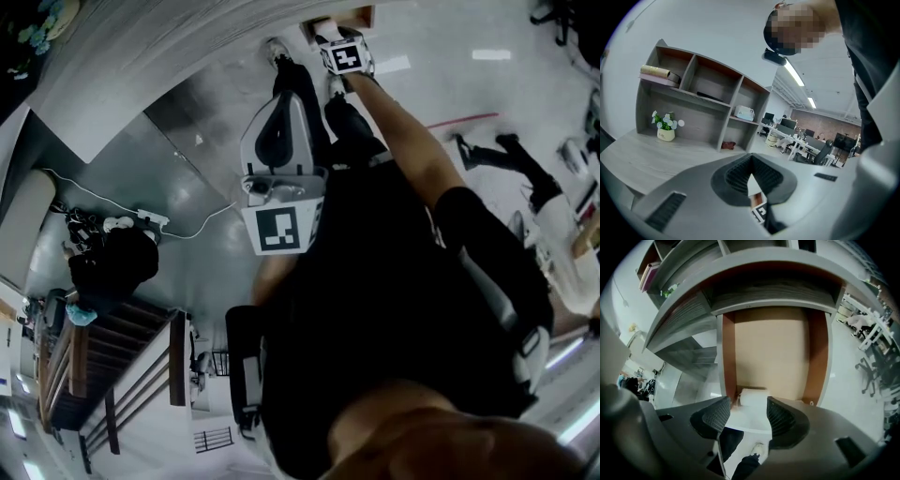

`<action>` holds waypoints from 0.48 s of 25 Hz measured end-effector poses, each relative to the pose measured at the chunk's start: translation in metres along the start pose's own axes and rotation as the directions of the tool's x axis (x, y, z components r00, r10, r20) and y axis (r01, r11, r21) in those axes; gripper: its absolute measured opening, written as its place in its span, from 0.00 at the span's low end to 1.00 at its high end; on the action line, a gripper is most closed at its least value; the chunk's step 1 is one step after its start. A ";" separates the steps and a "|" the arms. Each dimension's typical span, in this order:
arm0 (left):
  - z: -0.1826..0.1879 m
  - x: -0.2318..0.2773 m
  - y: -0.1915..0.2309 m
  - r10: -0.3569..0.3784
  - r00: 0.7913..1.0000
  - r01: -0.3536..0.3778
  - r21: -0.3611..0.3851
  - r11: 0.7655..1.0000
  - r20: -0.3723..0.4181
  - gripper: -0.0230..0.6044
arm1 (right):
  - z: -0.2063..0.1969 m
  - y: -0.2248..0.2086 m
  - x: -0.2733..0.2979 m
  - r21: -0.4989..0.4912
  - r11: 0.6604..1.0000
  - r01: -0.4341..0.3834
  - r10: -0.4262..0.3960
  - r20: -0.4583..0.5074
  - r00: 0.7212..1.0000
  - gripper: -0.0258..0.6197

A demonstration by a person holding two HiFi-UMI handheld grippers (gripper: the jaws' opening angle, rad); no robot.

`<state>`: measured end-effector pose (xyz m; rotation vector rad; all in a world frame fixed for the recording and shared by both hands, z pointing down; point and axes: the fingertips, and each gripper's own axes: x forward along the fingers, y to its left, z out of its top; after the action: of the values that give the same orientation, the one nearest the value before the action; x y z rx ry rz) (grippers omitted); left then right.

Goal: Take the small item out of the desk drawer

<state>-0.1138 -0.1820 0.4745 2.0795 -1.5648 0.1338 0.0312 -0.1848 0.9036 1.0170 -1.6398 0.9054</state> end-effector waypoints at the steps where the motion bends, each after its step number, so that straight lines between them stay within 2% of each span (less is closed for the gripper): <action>1: -0.002 0.000 0.001 -0.001 1.000 0.001 -0.001 1.000 -0.004 0.03 | -0.003 0.002 0.004 0.007 1.000 -0.007 0.007 -0.015 1.000 0.38; 4: -0.006 -0.001 0.001 -0.004 1.000 0.004 -0.006 1.000 -0.008 0.03 | -0.019 0.016 0.009 0.066 0.996 -0.059 0.065 -0.081 0.995 0.40; 12: -0.009 -0.005 -0.001 -0.004 1.000 0.003 -0.017 1.000 -0.025 0.03 | -0.030 0.010 0.015 0.068 0.997 -0.034 0.042 -0.118 0.992 0.42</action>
<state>-0.1128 -0.1736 0.4797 2.0597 -1.5421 0.1436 0.0297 -0.1573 0.9249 0.9606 -1.5425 1.0320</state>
